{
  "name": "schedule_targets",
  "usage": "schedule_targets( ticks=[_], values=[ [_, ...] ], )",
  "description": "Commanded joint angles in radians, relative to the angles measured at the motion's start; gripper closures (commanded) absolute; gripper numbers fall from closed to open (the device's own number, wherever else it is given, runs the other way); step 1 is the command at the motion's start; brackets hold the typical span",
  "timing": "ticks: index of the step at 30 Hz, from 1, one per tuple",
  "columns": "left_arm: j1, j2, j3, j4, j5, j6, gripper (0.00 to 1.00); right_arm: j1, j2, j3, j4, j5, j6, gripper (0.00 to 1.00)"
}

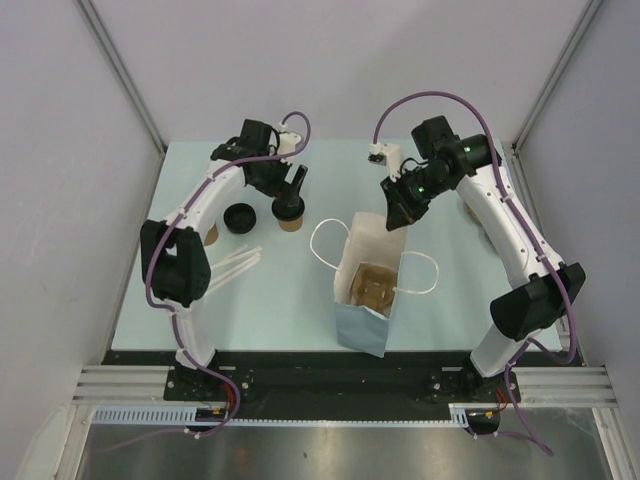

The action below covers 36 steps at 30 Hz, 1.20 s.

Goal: Pack the takeout coffee

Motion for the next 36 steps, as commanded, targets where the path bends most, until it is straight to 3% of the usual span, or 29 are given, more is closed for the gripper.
schedule_targets(
  ticks=[1,36],
  values=[
    [-0.001,0.013,0.021,0.0,0.016,0.005,0.0,0.002,0.024,0.037,-0.069,-0.006,-0.023,1.0],
    [0.024,0.156,0.107,-0.059,0.071,-0.029,0.03,-0.026,0.104,0.132,-0.106,-0.043,-0.042,1.0]
  ],
)
